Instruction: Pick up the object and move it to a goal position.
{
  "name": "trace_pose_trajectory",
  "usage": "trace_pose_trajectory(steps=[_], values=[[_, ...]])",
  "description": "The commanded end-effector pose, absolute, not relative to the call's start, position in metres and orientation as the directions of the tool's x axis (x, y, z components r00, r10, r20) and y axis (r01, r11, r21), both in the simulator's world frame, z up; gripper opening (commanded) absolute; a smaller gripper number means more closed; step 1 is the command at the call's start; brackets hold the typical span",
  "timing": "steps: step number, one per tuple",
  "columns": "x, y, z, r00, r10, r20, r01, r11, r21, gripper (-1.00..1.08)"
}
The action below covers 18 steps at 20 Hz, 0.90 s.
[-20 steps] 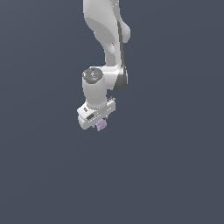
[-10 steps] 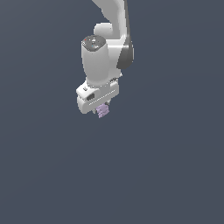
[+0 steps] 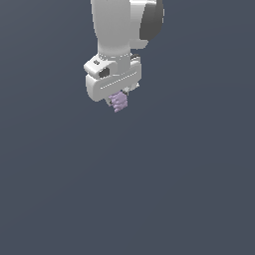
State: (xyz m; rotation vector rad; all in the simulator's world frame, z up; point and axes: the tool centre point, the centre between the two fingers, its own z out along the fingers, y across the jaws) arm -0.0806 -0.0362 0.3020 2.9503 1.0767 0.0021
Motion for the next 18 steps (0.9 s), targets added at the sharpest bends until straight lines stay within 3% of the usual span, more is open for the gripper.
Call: trace_pose_trajectory(steps=[1, 10, 18], values=[[-0.086, -0.033, 0.327, 0.765, 0.644, 0.0, 0.644, -0.765, 0.0, -1.0], [-0.098, -0.024, 0.391, 0.765, 0.644, 0.0, 0.644, -0.765, 0.0, -1.0], [-0.1, -0.022, 0.413, 0.766, 0.643, 0.0, 0.643, -0.766, 0.0, -1.0]])
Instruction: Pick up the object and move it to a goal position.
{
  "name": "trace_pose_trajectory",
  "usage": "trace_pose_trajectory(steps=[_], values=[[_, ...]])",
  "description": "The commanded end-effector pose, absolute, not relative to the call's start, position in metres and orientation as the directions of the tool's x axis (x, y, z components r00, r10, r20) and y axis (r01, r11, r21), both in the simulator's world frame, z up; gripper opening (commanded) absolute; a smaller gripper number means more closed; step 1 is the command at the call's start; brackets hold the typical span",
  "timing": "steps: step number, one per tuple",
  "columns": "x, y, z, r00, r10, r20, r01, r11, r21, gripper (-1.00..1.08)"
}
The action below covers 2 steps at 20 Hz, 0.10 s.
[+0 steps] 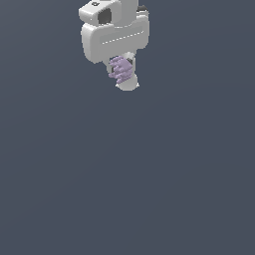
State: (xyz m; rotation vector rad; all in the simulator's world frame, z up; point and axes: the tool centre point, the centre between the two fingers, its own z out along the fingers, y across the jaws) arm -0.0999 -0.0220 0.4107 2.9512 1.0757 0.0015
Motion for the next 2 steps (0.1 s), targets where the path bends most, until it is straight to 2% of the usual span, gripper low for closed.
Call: trace_pose_trajectory(steps=[1, 2], values=[[-0.0998, -0.0218, 0.4132, 0.766, 0.643, 0.0, 0.643, -0.766, 0.0, -1.0], [-0.0996, -0.0218, 0.4133, 0.766, 0.643, 0.0, 0.643, -0.766, 0.0, -1.0]])
